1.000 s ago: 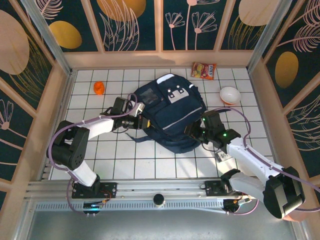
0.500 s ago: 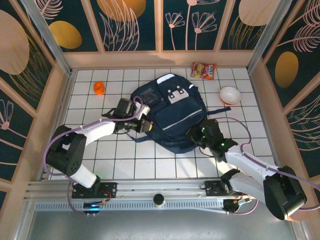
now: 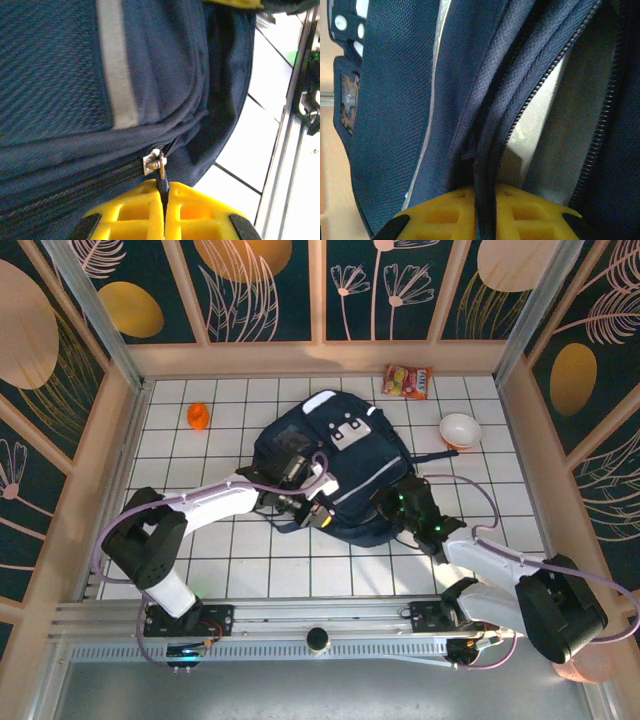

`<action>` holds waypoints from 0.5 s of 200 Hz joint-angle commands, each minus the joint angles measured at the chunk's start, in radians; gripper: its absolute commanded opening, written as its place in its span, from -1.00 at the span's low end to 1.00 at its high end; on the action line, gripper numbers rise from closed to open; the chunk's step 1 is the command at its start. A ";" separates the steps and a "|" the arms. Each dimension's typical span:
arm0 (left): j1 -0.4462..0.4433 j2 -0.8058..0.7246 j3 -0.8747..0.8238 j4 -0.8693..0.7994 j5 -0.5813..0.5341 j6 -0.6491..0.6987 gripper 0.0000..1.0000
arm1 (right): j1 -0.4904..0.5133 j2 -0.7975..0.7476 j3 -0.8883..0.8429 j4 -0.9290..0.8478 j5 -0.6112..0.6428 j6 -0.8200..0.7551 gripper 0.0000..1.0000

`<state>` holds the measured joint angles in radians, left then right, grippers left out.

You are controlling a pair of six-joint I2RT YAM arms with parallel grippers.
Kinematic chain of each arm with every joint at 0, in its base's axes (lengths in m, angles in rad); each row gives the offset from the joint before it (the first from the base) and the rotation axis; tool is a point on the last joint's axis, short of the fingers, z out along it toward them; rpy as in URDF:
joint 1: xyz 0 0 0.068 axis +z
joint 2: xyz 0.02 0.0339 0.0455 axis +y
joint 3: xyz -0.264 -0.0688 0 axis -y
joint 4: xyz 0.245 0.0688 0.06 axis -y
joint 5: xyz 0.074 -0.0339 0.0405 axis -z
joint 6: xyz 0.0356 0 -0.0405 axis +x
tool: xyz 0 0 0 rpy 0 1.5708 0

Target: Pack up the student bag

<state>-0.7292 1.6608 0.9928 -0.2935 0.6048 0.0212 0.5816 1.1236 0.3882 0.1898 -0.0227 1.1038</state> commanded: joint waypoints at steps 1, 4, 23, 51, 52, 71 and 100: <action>-0.030 0.019 0.043 -0.031 0.034 0.055 -1.00 | 0.015 0.009 0.091 0.053 -0.037 -0.044 -0.63; -0.030 0.017 0.044 -0.026 0.032 0.052 -1.00 | 0.017 0.006 0.098 0.044 -0.035 -0.050 -0.62; -0.040 -0.008 0.041 0.045 0.033 0.019 -1.00 | 0.008 -0.014 0.110 0.042 -0.055 -0.067 -0.58; -0.084 -0.010 0.065 0.125 0.053 0.015 -0.81 | -0.009 0.017 0.112 0.115 -0.129 -0.069 -0.59; -0.086 -0.010 0.066 0.129 0.054 0.015 -0.81 | -0.009 0.019 0.112 0.119 -0.131 -0.070 -0.60; -0.135 -0.017 0.067 0.215 0.076 0.044 -0.53 | -0.051 0.056 0.114 0.181 -0.179 -0.084 -0.61; -0.148 -0.082 0.044 0.257 0.039 0.148 0.00 | -0.142 0.088 0.179 0.157 -0.275 -0.196 -0.64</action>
<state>-0.8558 1.6669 1.0145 -0.1696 0.6044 0.0719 0.4820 1.1912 0.4808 0.2752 -0.1604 1.0145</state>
